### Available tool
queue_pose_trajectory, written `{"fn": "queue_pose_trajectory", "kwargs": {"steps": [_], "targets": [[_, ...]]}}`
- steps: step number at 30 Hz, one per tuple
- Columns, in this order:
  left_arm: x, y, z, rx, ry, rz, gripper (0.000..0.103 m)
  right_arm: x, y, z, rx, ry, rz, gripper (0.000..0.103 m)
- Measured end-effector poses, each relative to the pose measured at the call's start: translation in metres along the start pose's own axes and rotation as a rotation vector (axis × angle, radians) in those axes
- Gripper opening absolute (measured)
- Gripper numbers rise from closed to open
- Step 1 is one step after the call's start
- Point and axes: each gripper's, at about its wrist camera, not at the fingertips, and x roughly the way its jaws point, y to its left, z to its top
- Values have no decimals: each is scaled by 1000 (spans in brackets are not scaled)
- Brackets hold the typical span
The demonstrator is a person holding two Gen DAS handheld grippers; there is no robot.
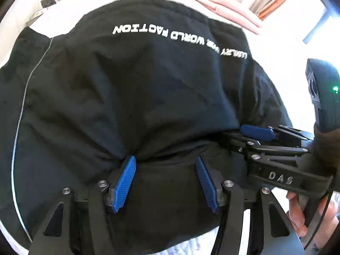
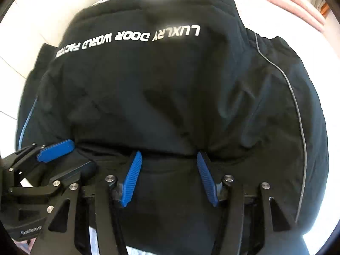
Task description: Fold large clothes
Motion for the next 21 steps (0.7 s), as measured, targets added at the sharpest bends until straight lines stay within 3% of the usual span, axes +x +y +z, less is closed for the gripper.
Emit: {"fn": "queue_pose_trajectory", "kwargs": {"steps": [3,7,11,13,15,21], "targets": [[-29,5,12,-36,-46,-58,61,-30,-6,16,0,-39,47,58],[-56,17,38,-90,-135,-40,61,-65,0,54,-40,-161,27,58],[-32,45,59,-182,-102,-13,61,-37,-2,91,-35,-144,-19,56],[-14,63,63,-205,-54,-17,61,-2,-6,106,-14,-56,-39,55],[1,65,66,-183,-25,29,60,25,-12,111,5,12,-22,55],[17,58,66,-101,-23,130,60,42,-20,109,-1,-11,-35,55]]}}
